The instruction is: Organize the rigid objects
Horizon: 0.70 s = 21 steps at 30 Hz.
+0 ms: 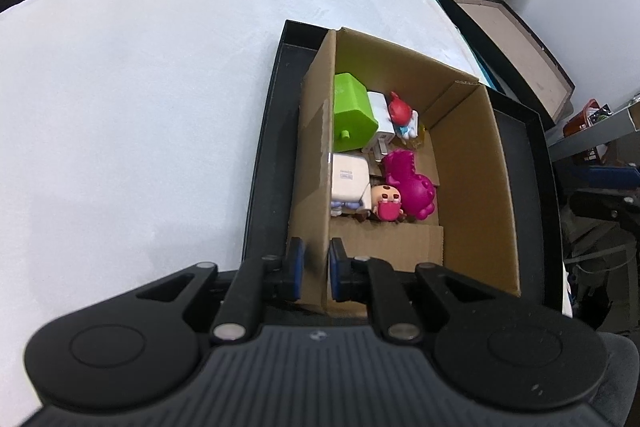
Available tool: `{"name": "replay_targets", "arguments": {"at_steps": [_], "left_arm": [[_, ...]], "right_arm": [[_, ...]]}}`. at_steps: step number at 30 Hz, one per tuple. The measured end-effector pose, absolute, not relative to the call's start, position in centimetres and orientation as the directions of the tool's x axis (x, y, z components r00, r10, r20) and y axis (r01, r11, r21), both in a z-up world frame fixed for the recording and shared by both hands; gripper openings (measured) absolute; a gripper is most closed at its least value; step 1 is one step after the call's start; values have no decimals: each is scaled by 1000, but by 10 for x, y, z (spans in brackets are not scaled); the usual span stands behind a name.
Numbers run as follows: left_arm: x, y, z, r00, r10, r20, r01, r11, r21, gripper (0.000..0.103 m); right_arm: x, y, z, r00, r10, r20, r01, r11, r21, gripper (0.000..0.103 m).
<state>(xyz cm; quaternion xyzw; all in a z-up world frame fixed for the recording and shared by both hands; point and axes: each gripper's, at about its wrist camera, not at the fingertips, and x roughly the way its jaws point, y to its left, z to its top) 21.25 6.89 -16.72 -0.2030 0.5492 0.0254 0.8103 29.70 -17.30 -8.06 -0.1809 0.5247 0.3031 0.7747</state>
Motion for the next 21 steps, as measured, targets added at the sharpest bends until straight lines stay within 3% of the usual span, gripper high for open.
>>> {"name": "replay_targets", "arguments": {"at_steps": [2,10,14,17,19,21], "left_arm": [[211,66,-162,401,-158,-902,-254,927,-275,13],[204,51,-143,380,-145,-914,-208,949,-238,16],[200,41,-124,392,-142,-909,-173,959,-224,22],[195,33,-106,422,-131,-897,-153,965,-213,34],[191,30,-95,439,-122,-890,-149,967,-206,49],[186,28,-86,453,-118,-884,-149,967,-205,58]], "right_arm": [[291,-182,-77,281,298,-912,-640,766,53,58],[268,-213,-66,365,318,-875,-548,833,74,85],[260,-227,-62,389,330,-860,-485,867,113,90],[252,-235,-57,415,327,-849,-441,889,127,97],[246,-241,-53,435,334,-836,-409,900,147,103],[240,-247,-48,459,345,-819,-388,907,165,103]]}}
